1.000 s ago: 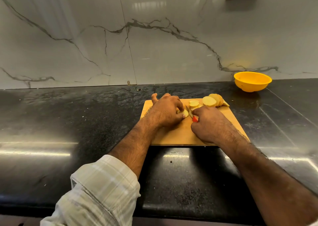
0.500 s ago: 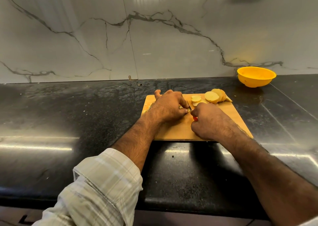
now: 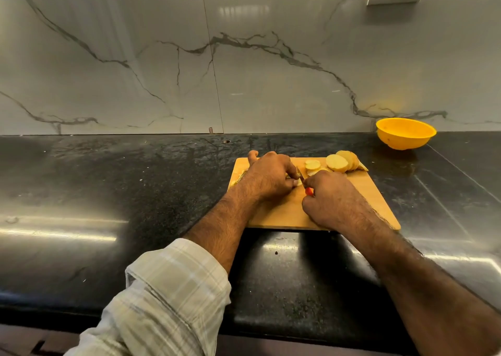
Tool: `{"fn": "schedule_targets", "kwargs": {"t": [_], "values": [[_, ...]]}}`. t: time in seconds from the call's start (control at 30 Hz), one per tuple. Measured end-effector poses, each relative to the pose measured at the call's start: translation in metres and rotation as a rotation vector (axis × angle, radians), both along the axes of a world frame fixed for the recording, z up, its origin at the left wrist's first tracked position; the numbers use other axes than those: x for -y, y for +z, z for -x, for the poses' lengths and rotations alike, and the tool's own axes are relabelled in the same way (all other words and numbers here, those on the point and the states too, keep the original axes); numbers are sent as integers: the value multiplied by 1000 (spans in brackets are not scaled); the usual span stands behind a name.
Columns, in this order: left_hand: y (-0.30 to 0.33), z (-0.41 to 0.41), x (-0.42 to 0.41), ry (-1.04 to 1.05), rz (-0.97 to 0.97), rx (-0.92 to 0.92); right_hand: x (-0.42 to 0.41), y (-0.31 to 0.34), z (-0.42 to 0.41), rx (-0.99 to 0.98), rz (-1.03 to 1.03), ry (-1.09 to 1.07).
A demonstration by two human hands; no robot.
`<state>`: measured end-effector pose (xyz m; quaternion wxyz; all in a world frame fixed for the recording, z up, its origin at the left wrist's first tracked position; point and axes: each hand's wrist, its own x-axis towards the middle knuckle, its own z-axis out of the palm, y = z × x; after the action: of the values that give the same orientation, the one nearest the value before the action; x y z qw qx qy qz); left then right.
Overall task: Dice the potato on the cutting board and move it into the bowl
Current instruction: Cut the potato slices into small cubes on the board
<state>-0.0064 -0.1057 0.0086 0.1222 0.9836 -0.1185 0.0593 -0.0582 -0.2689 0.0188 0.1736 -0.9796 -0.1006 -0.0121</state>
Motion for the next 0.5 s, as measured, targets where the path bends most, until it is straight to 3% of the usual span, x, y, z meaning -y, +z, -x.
{"fn": "schedule_targets", "kwargs": {"t": [0.5], "values": [[0, -1, -1, 20, -37, -3, -7, 8, 0, -101, 31, 37]]}}
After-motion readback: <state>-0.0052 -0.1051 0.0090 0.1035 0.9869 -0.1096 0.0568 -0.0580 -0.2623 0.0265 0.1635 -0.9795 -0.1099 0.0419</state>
